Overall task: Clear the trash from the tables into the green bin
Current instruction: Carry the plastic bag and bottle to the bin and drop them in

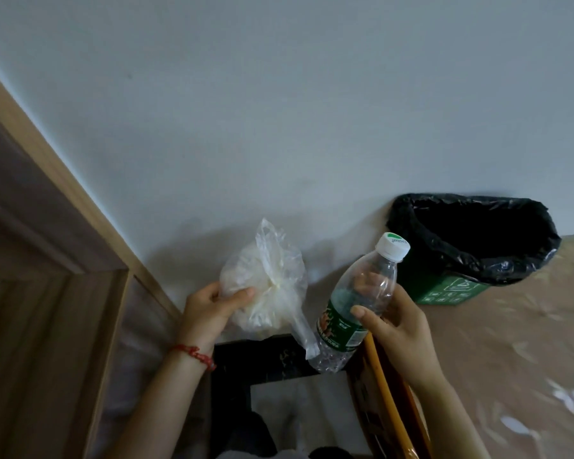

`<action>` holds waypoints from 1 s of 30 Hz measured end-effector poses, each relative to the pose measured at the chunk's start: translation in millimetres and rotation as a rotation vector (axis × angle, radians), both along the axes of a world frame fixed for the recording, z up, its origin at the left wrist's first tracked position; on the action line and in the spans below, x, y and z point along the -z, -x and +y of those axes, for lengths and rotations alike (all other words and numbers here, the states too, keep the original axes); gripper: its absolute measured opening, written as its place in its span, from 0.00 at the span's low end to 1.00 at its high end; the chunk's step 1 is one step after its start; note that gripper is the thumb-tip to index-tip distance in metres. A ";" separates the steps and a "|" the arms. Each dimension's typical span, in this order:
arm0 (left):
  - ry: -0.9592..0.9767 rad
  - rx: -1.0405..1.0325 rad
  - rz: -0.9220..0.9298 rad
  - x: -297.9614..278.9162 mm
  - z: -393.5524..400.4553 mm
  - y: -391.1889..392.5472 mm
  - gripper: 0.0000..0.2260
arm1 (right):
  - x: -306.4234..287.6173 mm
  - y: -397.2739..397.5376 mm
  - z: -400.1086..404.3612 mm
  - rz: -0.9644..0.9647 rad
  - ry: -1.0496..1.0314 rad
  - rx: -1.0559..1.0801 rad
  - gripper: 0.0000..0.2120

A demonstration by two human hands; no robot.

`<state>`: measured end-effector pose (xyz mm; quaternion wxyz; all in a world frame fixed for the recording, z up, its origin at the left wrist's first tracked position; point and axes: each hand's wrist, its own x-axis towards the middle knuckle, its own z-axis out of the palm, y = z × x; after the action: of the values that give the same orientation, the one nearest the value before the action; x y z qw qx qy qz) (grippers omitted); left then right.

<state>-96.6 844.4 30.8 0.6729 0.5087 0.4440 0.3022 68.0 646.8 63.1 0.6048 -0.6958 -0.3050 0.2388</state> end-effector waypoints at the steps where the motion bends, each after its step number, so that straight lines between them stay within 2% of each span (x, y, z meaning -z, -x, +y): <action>1: -0.009 0.021 0.005 -1.4 4.0 -8.0 0.11 | -1.1 -1.9 0.5 0.007 -0.006 0.027 0.26; 3: -0.033 0.070 0.022 -4.9 12.8 -26.2 0.07 | -5.0 -5.1 2.0 0.013 -0.011 0.092 0.27; 7: -0.019 0.262 0.007 -9.9 25.5 -61.9 0.06 | -8.5 -7.1 -3.9 0.037 -0.036 0.253 0.20; 11: 0.009 0.437 -0.019 -16.9 32.6 -98.0 0.05 | -13.2 -6.8 -17.2 0.037 -0.071 0.413 0.31; 15: 0.040 0.573 -0.045 -24.4 28.7 -129.2 0.06 | -17.4 -2.3 -31.0 -0.022 -0.071 0.545 0.22; 19: 0.005 0.692 -0.050 -30.3 20.2 -153.9 0.06 | -22.9 1.5 -43.1 -0.029 -0.083 0.656 0.21; 23: 0.017 0.770 -0.080 -38.2 8.9 -176.7 0.05 | -30.7 -1.9 -53.5 -0.045 -0.070 0.724 0.24; 30: -0.005 0.800 -0.080 -36.9 -2.8 -203.9 0.04 | -34.1 -26.9 -72.6 -0.058 -0.066 0.785 0.21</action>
<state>107.3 841.5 67.7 0.7530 0.6308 0.1835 0.0371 94.9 574.2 97.2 0.6633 -0.7462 -0.0401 -0.0404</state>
